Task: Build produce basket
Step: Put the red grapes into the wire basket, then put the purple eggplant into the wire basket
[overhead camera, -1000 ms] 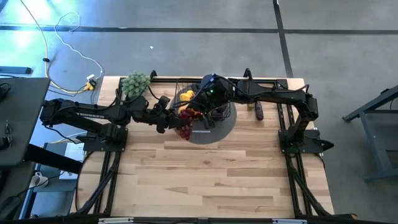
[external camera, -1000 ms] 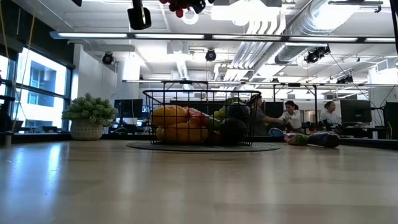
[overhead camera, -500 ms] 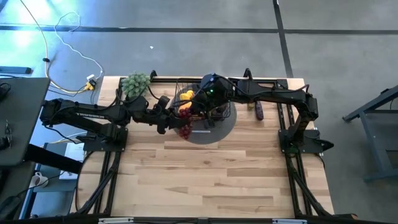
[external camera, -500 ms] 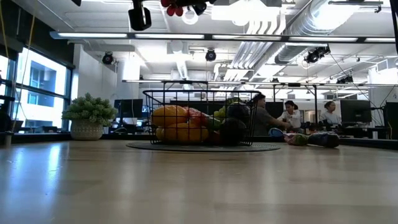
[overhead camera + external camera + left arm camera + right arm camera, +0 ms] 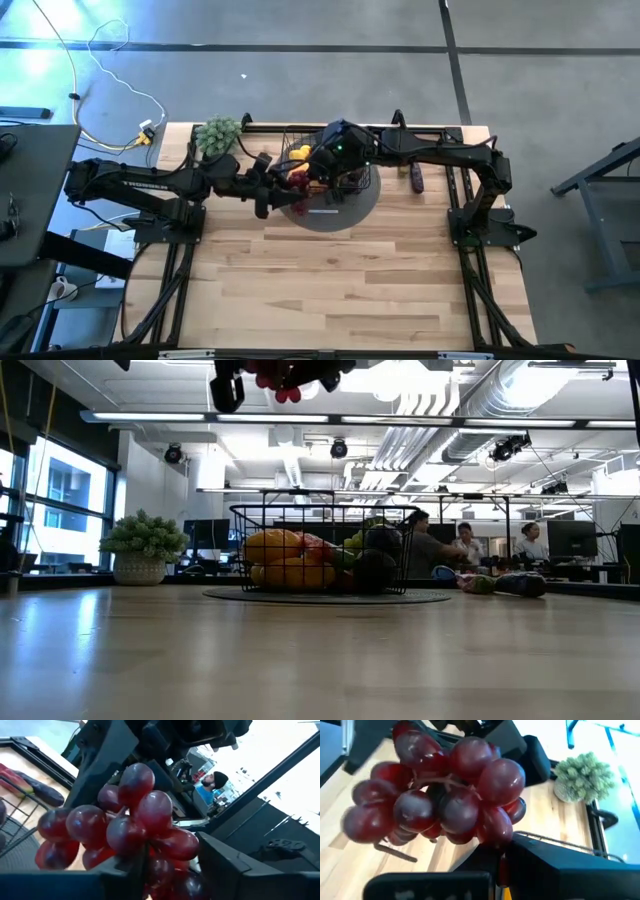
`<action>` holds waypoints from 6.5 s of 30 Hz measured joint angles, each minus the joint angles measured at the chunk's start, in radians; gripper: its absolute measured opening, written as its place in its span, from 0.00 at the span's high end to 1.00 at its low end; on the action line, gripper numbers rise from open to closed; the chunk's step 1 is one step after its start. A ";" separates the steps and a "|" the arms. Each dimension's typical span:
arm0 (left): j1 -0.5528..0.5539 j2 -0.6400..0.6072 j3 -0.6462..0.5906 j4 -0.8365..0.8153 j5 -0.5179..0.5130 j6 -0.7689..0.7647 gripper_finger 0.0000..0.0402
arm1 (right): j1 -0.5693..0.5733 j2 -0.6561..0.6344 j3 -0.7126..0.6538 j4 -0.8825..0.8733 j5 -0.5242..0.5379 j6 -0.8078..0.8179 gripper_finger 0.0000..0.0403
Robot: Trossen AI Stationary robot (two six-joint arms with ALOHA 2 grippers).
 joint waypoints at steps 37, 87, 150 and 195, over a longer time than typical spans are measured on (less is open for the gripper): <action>0.191 0.000 0.000 -0.299 -0.052 0.290 0.43 | -0.048 0.000 0.000 -0.238 0.421 0.464 1.00; 0.188 -0.010 0.051 -0.676 -0.230 0.604 0.43 | -0.230 0.130 0.001 -0.420 0.463 0.485 0.63; 0.189 -0.010 0.223 -0.899 -0.576 0.848 0.43 | -0.492 -0.383 -0.582 -0.516 0.522 1.026 0.60; 0.189 -0.010 0.223 -0.899 -0.574 0.771 0.43 | -0.688 -0.410 -1.118 -0.043 0.229 1.060 0.49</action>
